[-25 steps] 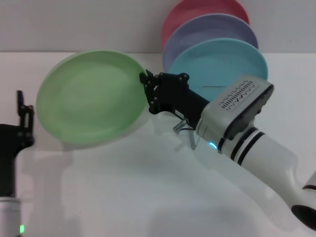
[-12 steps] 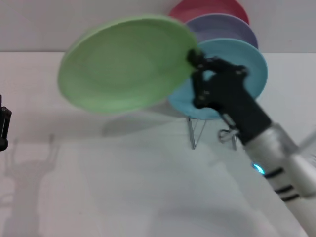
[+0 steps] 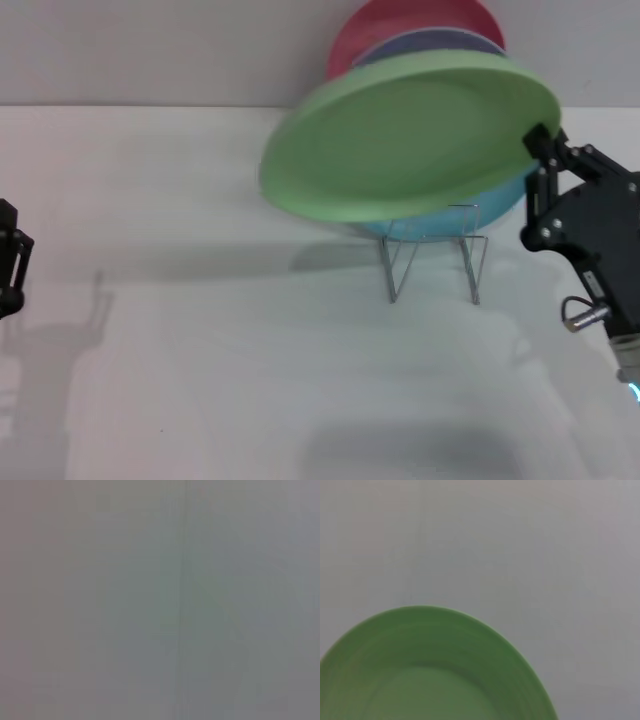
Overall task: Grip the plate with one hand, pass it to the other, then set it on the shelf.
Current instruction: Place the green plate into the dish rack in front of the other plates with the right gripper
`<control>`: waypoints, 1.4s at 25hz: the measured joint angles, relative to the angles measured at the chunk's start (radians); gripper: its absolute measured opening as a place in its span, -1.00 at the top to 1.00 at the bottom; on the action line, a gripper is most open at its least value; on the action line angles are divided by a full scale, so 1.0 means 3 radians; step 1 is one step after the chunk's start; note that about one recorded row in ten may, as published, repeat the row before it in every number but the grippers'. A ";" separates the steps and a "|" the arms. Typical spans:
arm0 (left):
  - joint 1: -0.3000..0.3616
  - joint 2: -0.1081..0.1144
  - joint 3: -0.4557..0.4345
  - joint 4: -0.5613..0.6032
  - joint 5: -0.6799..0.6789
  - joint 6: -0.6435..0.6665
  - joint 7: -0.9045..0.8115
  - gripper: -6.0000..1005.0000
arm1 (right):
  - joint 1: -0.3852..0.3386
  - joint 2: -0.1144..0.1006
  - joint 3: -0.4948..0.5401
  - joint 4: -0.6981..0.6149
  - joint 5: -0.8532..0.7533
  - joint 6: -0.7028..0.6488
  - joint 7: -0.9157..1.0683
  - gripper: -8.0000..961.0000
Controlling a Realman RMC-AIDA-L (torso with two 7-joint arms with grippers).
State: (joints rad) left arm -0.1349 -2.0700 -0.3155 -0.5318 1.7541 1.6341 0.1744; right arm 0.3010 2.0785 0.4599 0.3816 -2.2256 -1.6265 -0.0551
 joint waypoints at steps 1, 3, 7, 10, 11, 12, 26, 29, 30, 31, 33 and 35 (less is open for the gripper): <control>0.0000 0.0000 0.0000 0.0000 0.0000 0.0000 0.0000 -0.67 | 0.0000 0.0000 0.0000 0.0000 0.0000 0.0000 0.0000 0.95; 0.0000 0.0000 -0.0001 0.0001 -0.0001 -0.0020 -0.0032 -0.67 | -0.0013 0.0000 0.0028 -0.0105 0.0001 -0.0020 0.0000 0.94; -0.0001 0.0001 0.0006 0.0002 0.0012 0.0009 -0.0134 -0.67 | -0.0015 0.0000 0.0129 -0.0308 0.0003 -0.0031 0.0007 0.94; 0.0008 0.0002 0.0020 -0.0004 0.0017 0.0074 -0.0140 -0.67 | -0.0019 0.0000 0.0151 -0.0395 0.0005 -0.0034 0.0010 0.95; 0.0008 0.0002 0.0020 -0.0004 0.0017 0.0074 -0.0140 -0.67 | -0.0019 0.0000 0.0151 -0.0395 0.0005 -0.0034 0.0010 0.95; 0.0015 0.0002 0.0025 -0.0008 0.0019 0.0122 -0.0141 -0.67 | -0.0022 0.0000 0.0168 -0.0436 0.0008 -0.0034 0.0011 0.95; 0.0018 0.0007 0.0066 -0.0038 0.0038 0.0298 -0.0142 -0.67 | -0.0067 0.0010 0.0169 -0.0549 0.0010 0.0270 0.0019 0.94; 0.0008 0.0008 0.0073 -0.0038 0.0038 0.0308 -0.0142 -0.67 | -0.0067 0.0010 0.0174 -0.0562 0.0010 0.0410 0.0019 0.95; 0.0007 0.0008 0.0075 -0.0038 0.0038 0.0313 -0.0145 -0.67 | -0.0061 0.0012 0.0177 -0.0582 0.0010 0.0469 0.0018 0.95; 0.0007 0.0008 0.0075 -0.0038 0.0038 0.0313 -0.0145 -0.67 | -0.0061 0.0012 0.0177 -0.0582 0.0010 0.0469 0.0018 0.95; 0.0007 0.0008 0.0075 -0.0037 0.0038 0.0315 -0.0173 -0.67 | -0.0050 0.0015 0.0175 -0.0604 0.0010 0.0515 0.0016 0.95; 0.0010 0.0007 0.0075 -0.0036 0.0038 0.0319 -0.0214 -0.67 | -0.0048 0.0016 0.0170 -0.0605 0.0010 0.0522 0.0000 0.95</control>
State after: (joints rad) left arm -0.1320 -2.0678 -0.2929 -0.5428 1.7656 1.7299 0.1101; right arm 0.2865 2.0833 0.5110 0.2001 -2.2226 -1.4700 -0.0551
